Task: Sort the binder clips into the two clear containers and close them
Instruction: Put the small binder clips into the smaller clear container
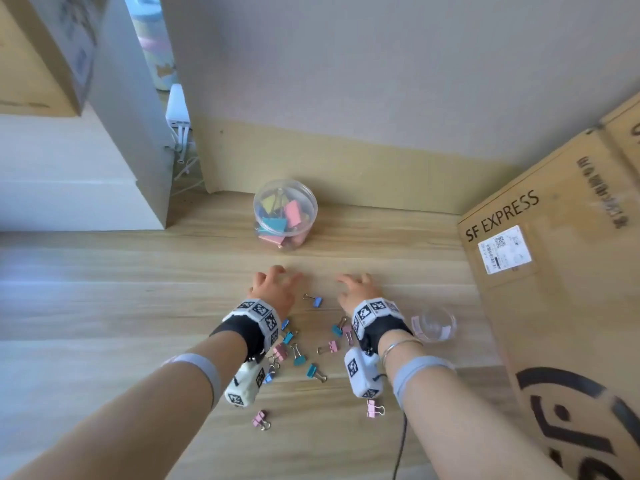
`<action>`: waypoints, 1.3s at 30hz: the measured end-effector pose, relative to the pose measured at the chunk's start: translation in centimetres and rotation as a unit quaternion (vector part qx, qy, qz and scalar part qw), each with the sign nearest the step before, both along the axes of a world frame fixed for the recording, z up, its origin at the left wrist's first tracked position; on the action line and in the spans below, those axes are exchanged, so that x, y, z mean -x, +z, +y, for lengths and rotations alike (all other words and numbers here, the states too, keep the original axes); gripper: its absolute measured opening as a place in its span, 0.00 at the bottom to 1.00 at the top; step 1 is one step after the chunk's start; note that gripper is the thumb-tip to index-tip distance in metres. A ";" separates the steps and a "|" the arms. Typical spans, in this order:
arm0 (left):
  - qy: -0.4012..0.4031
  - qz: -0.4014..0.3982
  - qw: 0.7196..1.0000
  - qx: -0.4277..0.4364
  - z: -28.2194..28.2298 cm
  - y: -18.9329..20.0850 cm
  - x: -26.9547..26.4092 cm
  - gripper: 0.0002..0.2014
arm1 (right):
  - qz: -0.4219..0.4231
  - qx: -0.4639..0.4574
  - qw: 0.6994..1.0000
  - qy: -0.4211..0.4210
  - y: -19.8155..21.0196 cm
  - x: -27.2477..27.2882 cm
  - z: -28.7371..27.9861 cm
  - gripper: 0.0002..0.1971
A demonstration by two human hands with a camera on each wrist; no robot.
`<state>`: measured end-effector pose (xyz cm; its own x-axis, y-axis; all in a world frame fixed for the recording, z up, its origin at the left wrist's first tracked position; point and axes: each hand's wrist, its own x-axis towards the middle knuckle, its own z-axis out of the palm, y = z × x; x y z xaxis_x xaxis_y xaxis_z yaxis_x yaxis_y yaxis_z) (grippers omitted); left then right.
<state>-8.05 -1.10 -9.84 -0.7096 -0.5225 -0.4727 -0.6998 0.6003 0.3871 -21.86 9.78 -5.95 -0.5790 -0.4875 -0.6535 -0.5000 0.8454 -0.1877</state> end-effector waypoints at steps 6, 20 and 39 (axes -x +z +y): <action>-0.031 -0.044 0.998 -0.017 5.4 1.5 -1.6 0.23 | 0.009 0.023 1.000 -0.008 -0.4 -5.7 3.7 0.22; -0.015 0.017 0.998 -0.056 6.9 1.6 -5.9 0.19 | 0.185 0.072 0.975 -0.095 2.7 -1.3 9.2 0.23; 0.097 0.075 0.990 -0.076 2.4 0.9 -6.5 0.39 | 0.041 0.172 0.975 0.136 2.7 -6.9 -1.2 0.29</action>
<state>-1.53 1.28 -8.96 -0.6705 -0.5873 -0.4533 -0.7245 0.3869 0.5705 -14.97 8.58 -3.27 -0.4409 -0.8125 -0.3814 -0.7217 0.5736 -0.3876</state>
